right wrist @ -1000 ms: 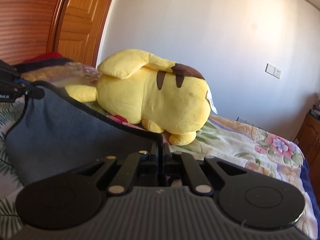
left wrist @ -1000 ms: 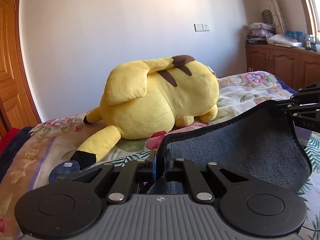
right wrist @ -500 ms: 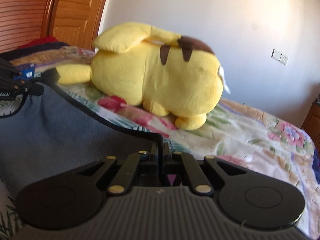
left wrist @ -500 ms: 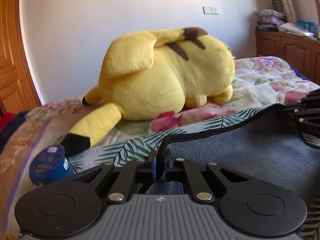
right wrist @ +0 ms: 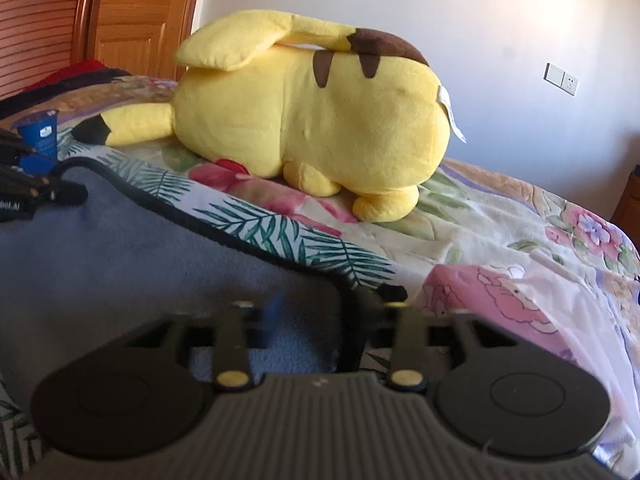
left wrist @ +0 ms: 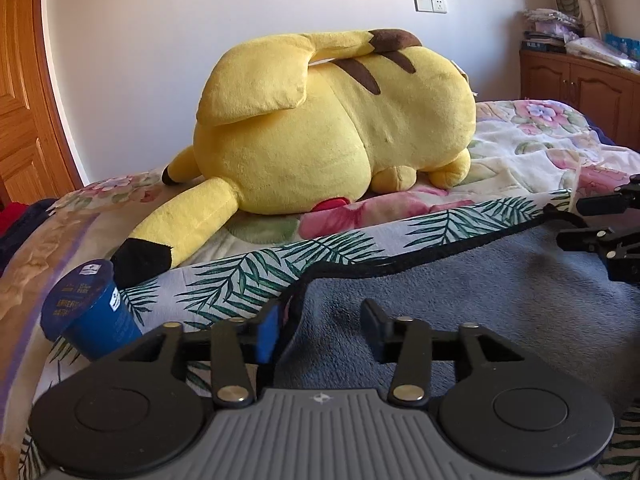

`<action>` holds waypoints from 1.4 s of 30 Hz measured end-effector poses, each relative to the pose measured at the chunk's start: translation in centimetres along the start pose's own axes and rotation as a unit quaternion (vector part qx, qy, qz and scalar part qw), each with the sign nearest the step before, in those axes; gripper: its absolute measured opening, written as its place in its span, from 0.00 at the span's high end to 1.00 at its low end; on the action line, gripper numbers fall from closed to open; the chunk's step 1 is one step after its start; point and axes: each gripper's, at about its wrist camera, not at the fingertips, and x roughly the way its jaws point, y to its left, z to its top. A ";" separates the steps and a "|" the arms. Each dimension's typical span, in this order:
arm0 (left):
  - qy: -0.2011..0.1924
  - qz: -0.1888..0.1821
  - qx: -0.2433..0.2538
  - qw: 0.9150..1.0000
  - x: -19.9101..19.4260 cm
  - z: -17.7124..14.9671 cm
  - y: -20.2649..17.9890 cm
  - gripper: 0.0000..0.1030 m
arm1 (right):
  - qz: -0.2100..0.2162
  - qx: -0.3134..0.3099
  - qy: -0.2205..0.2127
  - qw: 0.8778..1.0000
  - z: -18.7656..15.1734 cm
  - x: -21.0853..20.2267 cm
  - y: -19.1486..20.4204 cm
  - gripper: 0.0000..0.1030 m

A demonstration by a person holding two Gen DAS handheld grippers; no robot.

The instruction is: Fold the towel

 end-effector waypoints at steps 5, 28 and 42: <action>0.001 0.002 -0.005 1.000 -2.4 0.2 -0.6 0.49 | 0.009 0.015 -0.002 1.000 0.7 -2.4 -0.2 0.51; -0.008 -0.021 -0.005 1.000 -16.4 1.6 -3.6 0.38 | 0.011 0.093 -0.024 0.995 2.7 -17.5 0.4 0.51; -0.030 -0.027 -0.009 0.999 -24.7 1.9 -4.7 0.33 | 0.015 0.121 -0.042 0.992 2.3 -24.6 1.6 0.51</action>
